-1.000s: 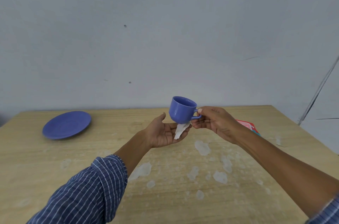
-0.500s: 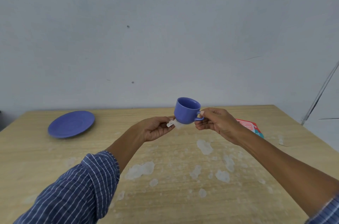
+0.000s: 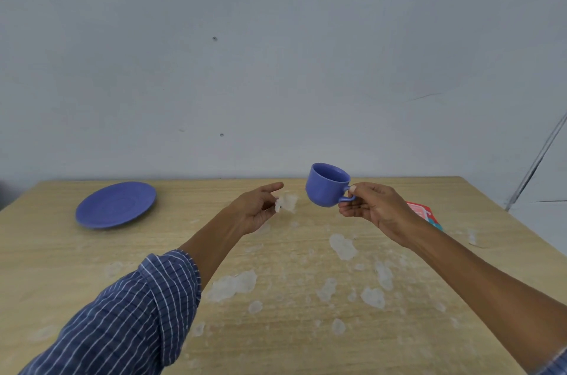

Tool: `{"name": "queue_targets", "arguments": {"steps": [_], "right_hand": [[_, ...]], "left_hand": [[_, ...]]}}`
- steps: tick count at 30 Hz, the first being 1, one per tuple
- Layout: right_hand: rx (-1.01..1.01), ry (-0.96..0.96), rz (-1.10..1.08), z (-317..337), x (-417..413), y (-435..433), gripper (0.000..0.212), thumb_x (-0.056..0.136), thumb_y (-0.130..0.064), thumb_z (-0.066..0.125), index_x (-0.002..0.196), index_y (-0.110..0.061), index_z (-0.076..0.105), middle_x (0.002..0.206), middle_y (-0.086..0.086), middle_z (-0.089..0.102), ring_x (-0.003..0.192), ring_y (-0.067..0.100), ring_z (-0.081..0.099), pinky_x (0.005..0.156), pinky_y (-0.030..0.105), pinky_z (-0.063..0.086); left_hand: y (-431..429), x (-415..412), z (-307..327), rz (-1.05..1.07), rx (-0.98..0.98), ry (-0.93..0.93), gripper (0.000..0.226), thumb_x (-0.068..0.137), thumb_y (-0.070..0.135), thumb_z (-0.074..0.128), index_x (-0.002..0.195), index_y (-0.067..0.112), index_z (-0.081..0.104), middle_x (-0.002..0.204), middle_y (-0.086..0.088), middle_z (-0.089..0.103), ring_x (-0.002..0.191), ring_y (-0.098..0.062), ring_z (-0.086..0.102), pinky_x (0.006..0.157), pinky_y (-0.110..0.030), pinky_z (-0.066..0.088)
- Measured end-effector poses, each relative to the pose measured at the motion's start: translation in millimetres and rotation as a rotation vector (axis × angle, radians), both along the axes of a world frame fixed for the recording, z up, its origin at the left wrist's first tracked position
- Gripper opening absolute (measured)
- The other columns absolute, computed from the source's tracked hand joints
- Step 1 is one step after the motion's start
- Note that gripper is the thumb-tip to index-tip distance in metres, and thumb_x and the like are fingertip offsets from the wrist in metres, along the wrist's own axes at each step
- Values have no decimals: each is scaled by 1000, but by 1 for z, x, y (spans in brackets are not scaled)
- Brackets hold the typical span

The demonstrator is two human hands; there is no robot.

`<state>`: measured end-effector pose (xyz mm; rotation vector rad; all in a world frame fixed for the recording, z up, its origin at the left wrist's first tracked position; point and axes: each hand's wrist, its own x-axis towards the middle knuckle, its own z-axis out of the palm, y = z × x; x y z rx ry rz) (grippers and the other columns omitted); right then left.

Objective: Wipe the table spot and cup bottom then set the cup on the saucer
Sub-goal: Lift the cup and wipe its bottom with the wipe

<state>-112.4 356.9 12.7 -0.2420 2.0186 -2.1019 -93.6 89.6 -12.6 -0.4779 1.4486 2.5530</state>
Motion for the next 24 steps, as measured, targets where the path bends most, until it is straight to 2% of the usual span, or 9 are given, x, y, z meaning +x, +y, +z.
{"name": "queue_targets", "arguments": {"steps": [3,5,8,9,12,14,16,19,24], "right_hand": [[-5,5,-40,-3,-6,5,15,78,-18,66,78,-7,77,79,18,73,70,27,70,67,29,59],[2,12,-76,-6,-10,8,16,77,-20,68,79,-6,76,79,17,73,70,27,70,67,29,59],[34,17,-130,-12,-18,11,14,85,-14,65,80,-7,76,78,15,75,71,27,72,69,32,60],[46,15,-144,-14,-20,12,14,87,-13,65,81,-6,75,78,15,76,71,27,72,71,33,60],[55,10,-160,-19,-26,12,13,90,-12,65,84,-4,74,79,14,76,71,26,73,74,36,60],[46,0,-169,-21,-29,11,14,91,-11,64,85,-3,73,79,15,75,71,25,72,71,34,60],[35,-9,-179,-24,-34,10,14,91,-11,64,87,-1,73,79,15,74,71,25,71,71,33,60],[41,-18,-189,-28,-42,10,14,91,-11,64,89,0,73,77,14,75,70,24,72,71,34,59],[34,-17,-181,-34,-54,11,14,91,-12,65,88,-2,74,75,11,75,69,24,71,77,40,60]], "left_hand": [[-5,-2,-5,58,-76,8,36,90,-14,47,118,-3,66,102,-14,64,86,-17,63,67,-22,59],[-7,-7,-10,107,-275,62,29,89,-10,54,115,-7,67,94,-15,68,80,-18,64,62,-21,57],[-12,-20,-18,197,-676,180,28,87,-3,62,114,-1,70,101,-15,71,88,-22,66,82,-29,57],[-13,-25,-20,219,-782,216,28,87,-1,63,112,3,72,102,-11,72,89,-19,67,84,-28,56],[-8,-36,-22,192,-1017,322,26,86,3,64,108,11,74,96,0,73,71,2,65,61,-1,47],[1,-46,-25,140,-1139,377,27,87,2,63,111,11,74,106,-2,74,80,-1,65,61,2,42],[12,-55,-27,78,-1222,400,31,88,1,60,116,9,72,115,-5,72,89,-8,63,69,-3,42],[27,-69,-32,-9,-1317,397,33,92,7,56,123,8,67,117,-12,70,99,-17,64,84,-19,43],[45,-86,-33,-144,-1420,410,38,95,2,46,127,10,64,127,-11,66,116,-21,62,94,-23,43]]}}
